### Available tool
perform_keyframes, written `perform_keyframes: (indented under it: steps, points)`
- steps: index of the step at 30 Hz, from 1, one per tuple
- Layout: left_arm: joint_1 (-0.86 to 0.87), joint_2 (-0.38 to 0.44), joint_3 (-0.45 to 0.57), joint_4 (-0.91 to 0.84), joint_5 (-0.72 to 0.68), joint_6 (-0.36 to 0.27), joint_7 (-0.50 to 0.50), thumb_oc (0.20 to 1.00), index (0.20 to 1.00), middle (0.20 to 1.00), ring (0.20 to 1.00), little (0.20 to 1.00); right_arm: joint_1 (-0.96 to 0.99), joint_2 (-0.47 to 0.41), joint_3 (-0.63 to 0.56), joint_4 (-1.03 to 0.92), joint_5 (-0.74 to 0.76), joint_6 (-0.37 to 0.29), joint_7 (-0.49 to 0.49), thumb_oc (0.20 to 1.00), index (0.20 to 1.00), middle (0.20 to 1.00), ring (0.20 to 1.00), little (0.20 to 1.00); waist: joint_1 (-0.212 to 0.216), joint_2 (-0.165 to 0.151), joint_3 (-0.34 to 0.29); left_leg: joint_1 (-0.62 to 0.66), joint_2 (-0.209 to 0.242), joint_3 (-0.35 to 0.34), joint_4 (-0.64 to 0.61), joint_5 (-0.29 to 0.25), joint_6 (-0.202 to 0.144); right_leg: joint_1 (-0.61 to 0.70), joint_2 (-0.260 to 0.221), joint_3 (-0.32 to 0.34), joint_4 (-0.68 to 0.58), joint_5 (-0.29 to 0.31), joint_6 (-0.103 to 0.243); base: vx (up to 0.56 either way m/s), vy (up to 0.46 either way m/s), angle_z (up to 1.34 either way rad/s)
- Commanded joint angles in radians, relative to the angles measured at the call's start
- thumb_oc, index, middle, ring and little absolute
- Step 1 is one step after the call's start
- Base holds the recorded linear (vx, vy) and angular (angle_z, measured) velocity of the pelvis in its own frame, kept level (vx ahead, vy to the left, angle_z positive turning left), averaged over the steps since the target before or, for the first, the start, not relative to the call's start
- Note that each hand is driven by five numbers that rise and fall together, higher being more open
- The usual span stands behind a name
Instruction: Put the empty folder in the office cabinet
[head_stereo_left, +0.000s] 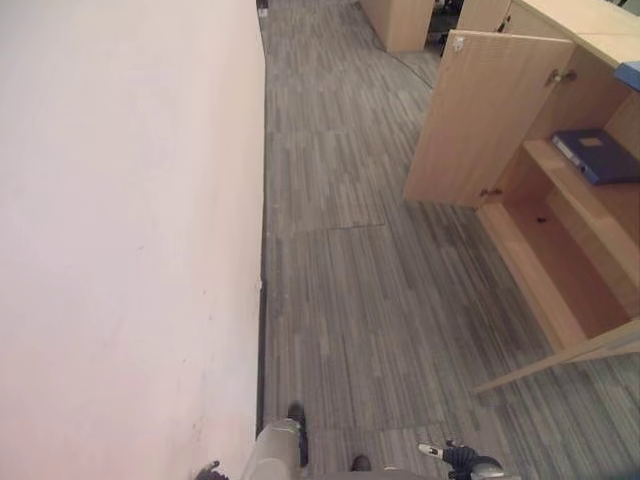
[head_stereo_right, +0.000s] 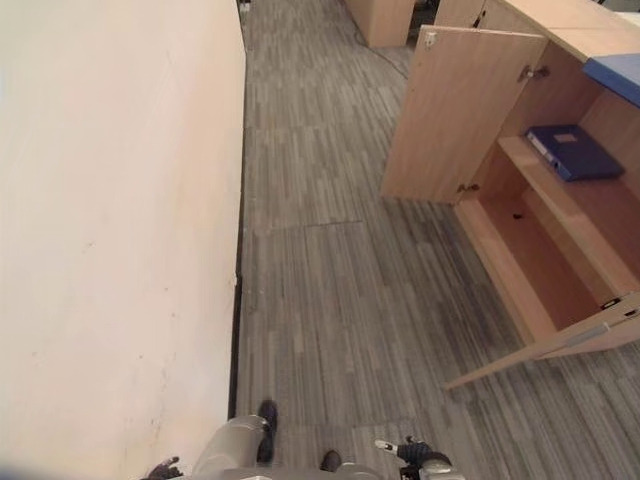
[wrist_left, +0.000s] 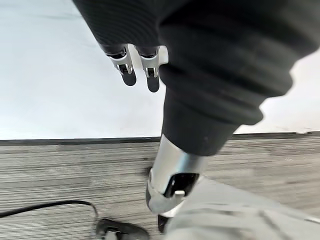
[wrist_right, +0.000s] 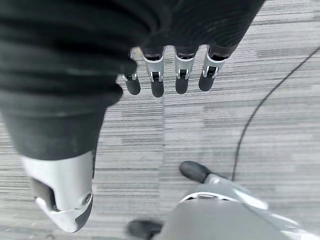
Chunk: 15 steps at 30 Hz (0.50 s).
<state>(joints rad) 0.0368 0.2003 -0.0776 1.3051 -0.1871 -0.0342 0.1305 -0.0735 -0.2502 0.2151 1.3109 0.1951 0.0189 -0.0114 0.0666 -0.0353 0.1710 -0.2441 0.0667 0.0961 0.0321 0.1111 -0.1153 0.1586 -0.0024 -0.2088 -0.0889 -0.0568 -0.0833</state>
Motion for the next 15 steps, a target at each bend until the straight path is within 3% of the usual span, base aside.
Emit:
perform_keyframes:
  steps: [1, 5, 8, 11, 14, 15]
  points:
    - [0.002, 0.007, -0.006, 0.020, 0.006, -0.008, 0.014, 1.000, 1.000, 1.000, 1.000, 1.000, 0.021, -0.035, 0.004, 0.006, -0.011, -0.007, -0.005, 1.000, 1.000, 1.000, 1.000, 1.000, 0.030, 0.015, -0.029, -0.046, 0.031, 0.025, -0.094, 0.101, 0.020, 0.080, -0.047, -0.008, 0.026, -0.055, 0.140, 0.28, 0.083, -0.03]
    - [0.032, 0.003, 0.028, 0.039, 0.006, -0.003, 0.015, 1.000, 1.000, 1.000, 1.000, 1.000, 0.043, -0.019, -0.009, 0.037, -0.034, -0.003, 0.002, 1.000, 1.000, 1.000, 1.000, 1.000, 0.045, 0.039, -0.079, -0.030, 0.047, 0.045, -0.119, 0.142, 0.010, 0.119, -0.058, 0.012, 0.006, -0.066, 0.169, 0.36, 0.144, -0.23]
    - [0.034, 0.004, 0.033, 0.044, 0.008, -0.004, 0.015, 1.000, 1.000, 1.000, 1.000, 1.000, 0.047, -0.013, -0.008, 0.046, -0.039, -0.001, 0.006, 1.000, 1.000, 1.000, 1.000, 1.000, 0.050, 0.039, -0.092, -0.025, 0.039, 0.041, -0.119, 0.139, 0.013, 0.120, -0.067, 0.014, 0.003, -0.070, 0.175, 0.21, 0.143, -0.28]
    - [0.037, 0.013, 0.052, 0.054, 0.006, -0.007, 0.016, 1.000, 1.000, 1.000, 1.000, 1.000, 0.056, 0.004, -0.013, 0.059, -0.053, 0.004, 0.024, 1.000, 1.000, 1.000, 1.000, 1.000, 0.062, 0.023, -0.129, 0.017, -0.019, 0.049, -0.119, 0.094, 0.054, 0.114, -0.153, 0.017, 0.033, -0.065, 0.231, 0.35, 0.298, -0.05]
    - [0.029, 0.020, 0.058, 0.038, -0.002, -0.011, 0.019, 1.000, 1.000, 1.000, 1.000, 1.000, 0.055, 0.006, -0.020, 0.038, -0.048, 0.002, 0.028, 1.000, 1.000, 1.000, 1.000, 1.000, 0.071, 0.009, -0.150, 0.077, -0.085, 0.076, -0.119, 0.032, 0.096, 0.063, -0.264, 0.014, 0.178, 0.043, 0.276, 0.26, 0.310, -0.43]
    - [0.018, 0.021, 0.053, 0.029, -0.007, -0.014, 0.021, 1.000, 1.000, 1.000, 1.000, 1.000, 0.047, 0.002, -0.027, 0.023, -0.039, -0.001, 0.022, 1.000, 1.000, 1.000, 1.000, 1.000, 0.069, 0.011, -0.146, 0.097, -0.114, 0.083, -0.119, 0.011, 0.116, 0.028, -0.309, 0.008, 0.274, 0.126, 0.286, 0.18, 0.350, -0.36]
